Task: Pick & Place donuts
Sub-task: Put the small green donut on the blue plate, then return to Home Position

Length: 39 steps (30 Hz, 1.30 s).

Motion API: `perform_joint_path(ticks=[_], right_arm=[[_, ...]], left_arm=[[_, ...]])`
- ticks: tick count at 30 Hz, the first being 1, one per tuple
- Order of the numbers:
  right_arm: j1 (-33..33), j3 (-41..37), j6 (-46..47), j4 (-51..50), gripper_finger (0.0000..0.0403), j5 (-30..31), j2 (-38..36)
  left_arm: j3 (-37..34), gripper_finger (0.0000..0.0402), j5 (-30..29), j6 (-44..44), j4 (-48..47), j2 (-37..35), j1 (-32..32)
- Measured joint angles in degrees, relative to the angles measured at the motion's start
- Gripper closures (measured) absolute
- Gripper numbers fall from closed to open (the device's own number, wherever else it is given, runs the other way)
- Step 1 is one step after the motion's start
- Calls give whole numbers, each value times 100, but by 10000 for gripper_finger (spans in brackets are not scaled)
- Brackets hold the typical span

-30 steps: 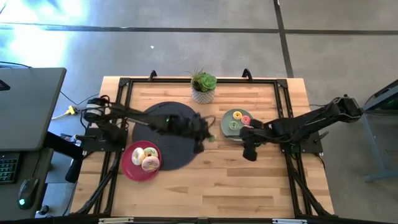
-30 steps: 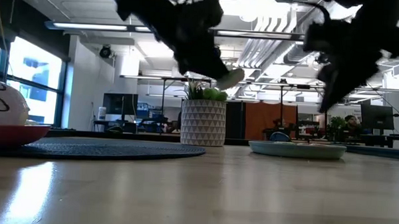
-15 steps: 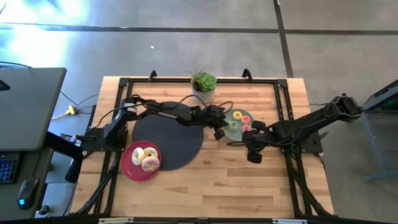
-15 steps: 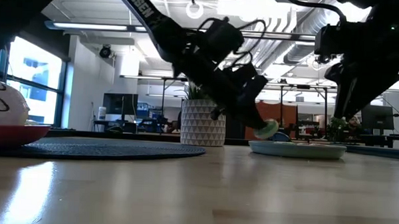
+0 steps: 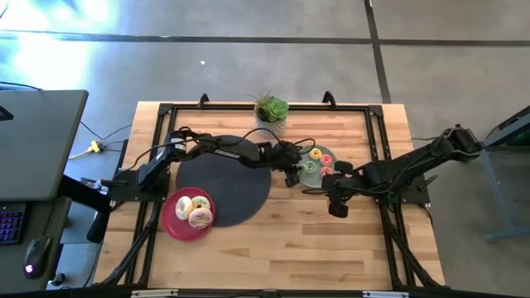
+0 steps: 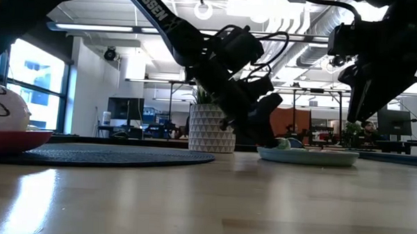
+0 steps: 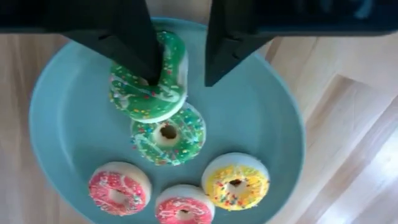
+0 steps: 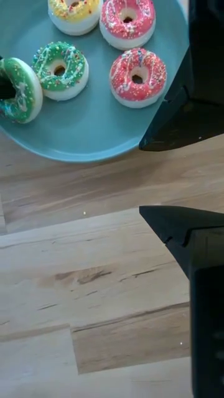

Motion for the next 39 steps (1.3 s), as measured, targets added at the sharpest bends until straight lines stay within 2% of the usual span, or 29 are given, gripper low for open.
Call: perform_joint_path(ticks=[5,12,15,17,21,23,25,28,32,36,39], right_arm=[[0,1,-46,30,261,11,-29],[-57,449,-206,-134,261,-13,-42],[-52,977,-208,-733,261,-116,-42],[-50,1424,-206,-1233,261,-103,-42],[-38,2367,-392,-1968,264,412,-86],[0,2686,-654,-2023,264,743,-245],[58,2834,-900,-1998,264,827,-475],[177,2689,-1067,-1680,265,881,-1036],[386,1807,-1073,-751,265,1296,-2064],[482,598,-1456,896,265,1274,-3081],[488,-264,-2200,2318,265,872,-3699]], left_arm=[[-2,247,268,102,-348,-330,11],[0,239,348,353,-1161,-999,4],[36,238,608,791,-1986,-1594,8],[243,238,722,801,-2956,-2060,13],[574,238,755,583,-4515,-3010,42],[588,238,755,557,-4855,-3615,43],[469,238,749,522,-5160,-4309,41],[-75,238,561,372,-5154,-5341,-62],[-1455,238,252,355,-4420,-6753,-330],[-3091,238,470,336,-3122,-8130,-567],[-4109,238,670,334,-2331,-9005,-627]])
